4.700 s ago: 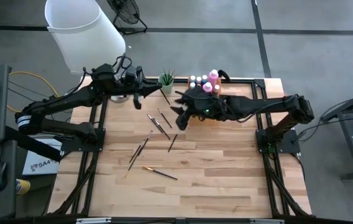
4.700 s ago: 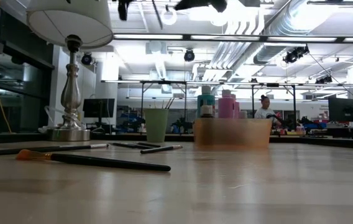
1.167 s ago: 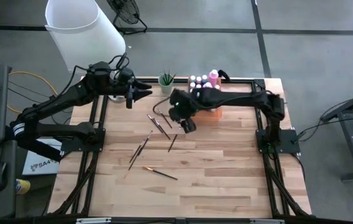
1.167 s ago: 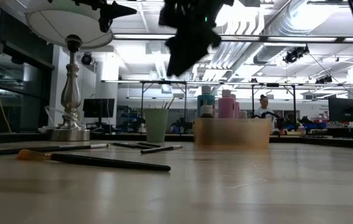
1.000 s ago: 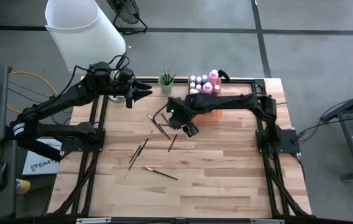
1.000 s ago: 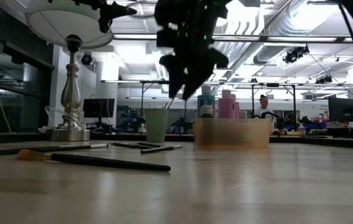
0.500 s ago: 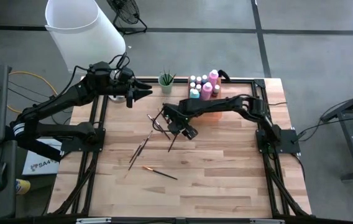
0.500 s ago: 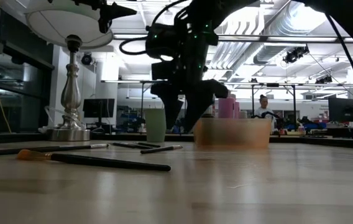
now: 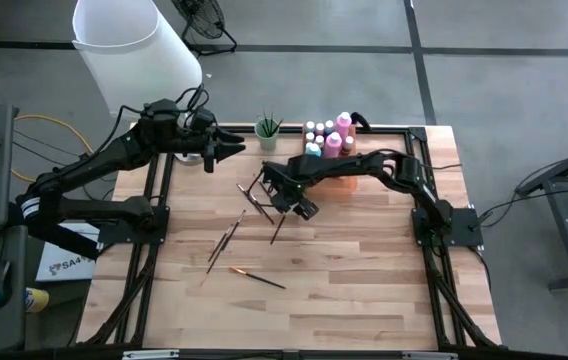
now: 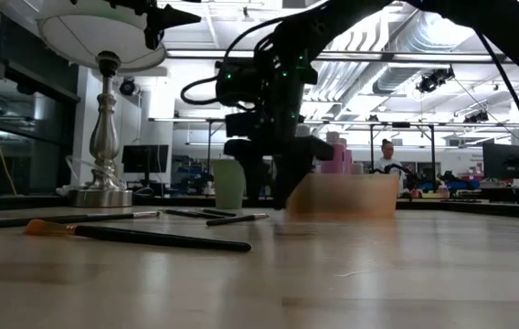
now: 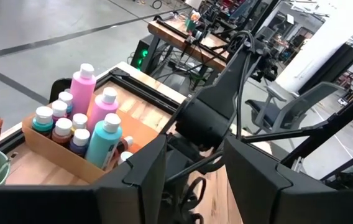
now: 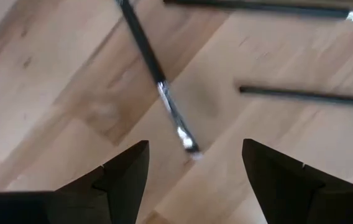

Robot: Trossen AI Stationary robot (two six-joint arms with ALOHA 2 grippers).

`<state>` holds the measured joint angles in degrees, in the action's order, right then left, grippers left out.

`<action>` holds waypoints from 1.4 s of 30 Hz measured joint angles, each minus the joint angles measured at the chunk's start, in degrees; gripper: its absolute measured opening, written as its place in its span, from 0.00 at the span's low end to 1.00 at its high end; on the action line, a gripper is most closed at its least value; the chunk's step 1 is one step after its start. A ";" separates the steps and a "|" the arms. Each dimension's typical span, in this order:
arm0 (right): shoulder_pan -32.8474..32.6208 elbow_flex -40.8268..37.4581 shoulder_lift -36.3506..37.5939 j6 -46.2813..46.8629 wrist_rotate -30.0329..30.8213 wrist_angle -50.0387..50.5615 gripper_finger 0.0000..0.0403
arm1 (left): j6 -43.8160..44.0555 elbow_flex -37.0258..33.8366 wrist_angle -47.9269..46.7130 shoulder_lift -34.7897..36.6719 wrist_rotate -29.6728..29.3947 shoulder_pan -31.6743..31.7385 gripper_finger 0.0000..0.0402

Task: Pick & Place Paint Supplies
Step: Put the black paint brush into the green cup

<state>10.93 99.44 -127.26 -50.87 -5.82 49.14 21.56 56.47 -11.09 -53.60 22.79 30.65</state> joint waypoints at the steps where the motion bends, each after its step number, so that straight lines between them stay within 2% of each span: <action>1: 0.13 0.00 -0.33 -0.08 0.18 -0.16 0.62 | 0.00 0.00 0.00 -0.01 0.00 0.00 0.40; 20: 0.09 0.02 -2.27 0.08 -0.79 -0.44 0.61 | -0.22 0.07 -1.57 -0.01 -0.87 0.00 0.40; 24: 0.09 0.02 -2.34 0.52 -1.56 0.40 0.53 | -0.23 0.07 -1.57 -0.01 -0.87 0.00 0.40; 34: -0.15 0.01 -2.38 2.94 -1.35 2.68 0.26 | -0.22 0.07 -2.40 -0.01 -0.87 0.00 0.40; 42: -0.18 0.00 -2.40 6.13 -0.78 3.54 0.12 | -0.22 0.07 -2.41 -0.01 -0.85 0.00 0.40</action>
<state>10.75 99.44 -129.67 -44.74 -6.60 52.67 21.34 56.53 -13.50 -53.60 21.93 30.65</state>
